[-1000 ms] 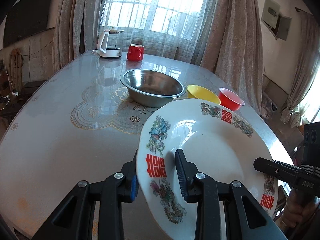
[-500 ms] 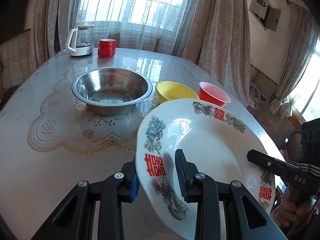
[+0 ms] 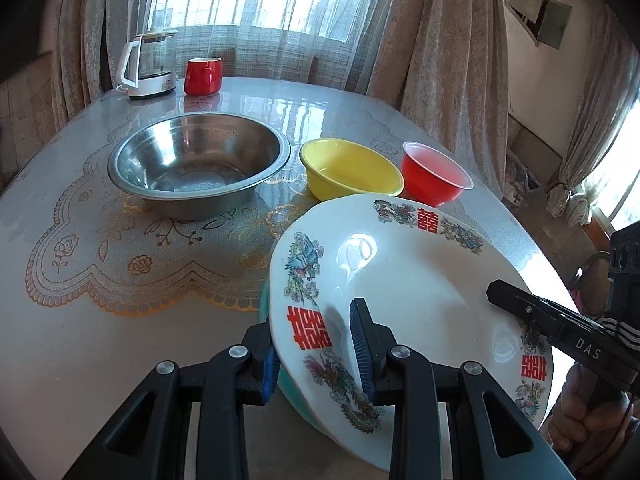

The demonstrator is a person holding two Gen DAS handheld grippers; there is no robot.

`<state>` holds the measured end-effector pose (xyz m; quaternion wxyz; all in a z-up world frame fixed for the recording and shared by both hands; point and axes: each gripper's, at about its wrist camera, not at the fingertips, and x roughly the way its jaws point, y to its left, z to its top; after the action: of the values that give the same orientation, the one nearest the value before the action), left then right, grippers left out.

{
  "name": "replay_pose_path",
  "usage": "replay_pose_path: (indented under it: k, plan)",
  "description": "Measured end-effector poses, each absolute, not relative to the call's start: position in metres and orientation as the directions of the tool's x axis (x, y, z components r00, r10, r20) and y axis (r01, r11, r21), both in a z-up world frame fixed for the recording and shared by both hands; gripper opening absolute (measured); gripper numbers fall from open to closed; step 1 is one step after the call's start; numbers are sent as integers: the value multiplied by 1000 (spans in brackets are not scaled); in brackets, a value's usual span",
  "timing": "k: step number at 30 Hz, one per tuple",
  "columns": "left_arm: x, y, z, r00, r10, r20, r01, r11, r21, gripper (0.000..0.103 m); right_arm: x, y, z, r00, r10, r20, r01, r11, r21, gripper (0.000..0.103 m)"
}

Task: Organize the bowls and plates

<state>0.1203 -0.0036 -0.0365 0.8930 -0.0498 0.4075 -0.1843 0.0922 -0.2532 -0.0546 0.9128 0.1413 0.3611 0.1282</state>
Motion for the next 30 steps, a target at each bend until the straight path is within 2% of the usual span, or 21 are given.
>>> replay_pose_path:
  k: [11,21,24,30]
  plan:
    - [114,-12,-44,628,-316,-711,275,945,-178,30,96,-254,-67,712,325,-622,-119,929,350,20]
    - [117,-12,-42,630,-290,-720,246,954,-169,31,95,-256,-70,705,355,-614,-121,913,389,21]
    - [115,-11,-42,620,-302,-724,248,951,-184,31,89,-259,-69,709,375,-597,-131,902,411,26]
    - [108,-5,-37,641,-301,-706,239,953,-189,31,73,-262,-64,724,370,-582,-120,899,421,27]
